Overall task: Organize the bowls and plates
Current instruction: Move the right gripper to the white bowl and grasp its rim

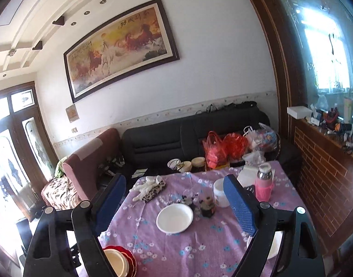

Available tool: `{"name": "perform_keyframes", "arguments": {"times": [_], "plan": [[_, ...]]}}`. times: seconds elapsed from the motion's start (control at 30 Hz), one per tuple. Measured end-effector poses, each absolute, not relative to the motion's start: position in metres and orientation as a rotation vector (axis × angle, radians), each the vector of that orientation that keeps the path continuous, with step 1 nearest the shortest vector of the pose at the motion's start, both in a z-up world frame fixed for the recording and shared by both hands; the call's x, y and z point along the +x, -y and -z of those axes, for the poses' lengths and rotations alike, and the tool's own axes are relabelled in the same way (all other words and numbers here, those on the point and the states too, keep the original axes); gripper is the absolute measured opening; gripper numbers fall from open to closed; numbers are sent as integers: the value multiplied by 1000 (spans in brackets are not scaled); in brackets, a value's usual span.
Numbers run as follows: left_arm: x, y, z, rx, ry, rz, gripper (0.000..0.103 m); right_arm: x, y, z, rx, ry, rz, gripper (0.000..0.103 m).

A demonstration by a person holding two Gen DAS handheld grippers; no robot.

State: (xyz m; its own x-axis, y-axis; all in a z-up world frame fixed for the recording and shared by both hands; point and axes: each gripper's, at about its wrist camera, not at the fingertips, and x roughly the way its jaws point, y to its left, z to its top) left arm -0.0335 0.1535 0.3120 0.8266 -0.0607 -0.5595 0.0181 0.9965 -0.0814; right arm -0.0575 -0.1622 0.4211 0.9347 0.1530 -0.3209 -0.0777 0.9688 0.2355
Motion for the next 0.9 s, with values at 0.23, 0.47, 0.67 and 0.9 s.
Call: {"name": "perform_keyframes", "arguments": {"times": [0.23,0.47,0.67,0.9], "plan": [[33,-147,-312,-69,-669,21,92,10,151,-423,159,-469,-47,93],[84,-121,-221,-153,-832,85,91,121,139,-247,230,-801,-115,91],[105,-122,-164,-172,-932,100,91,190,131,-117,339,-984,-123,79],[120,-140,-140,-223,-969,81,91,237,118,-50,438,-1079,-100,79]]}}
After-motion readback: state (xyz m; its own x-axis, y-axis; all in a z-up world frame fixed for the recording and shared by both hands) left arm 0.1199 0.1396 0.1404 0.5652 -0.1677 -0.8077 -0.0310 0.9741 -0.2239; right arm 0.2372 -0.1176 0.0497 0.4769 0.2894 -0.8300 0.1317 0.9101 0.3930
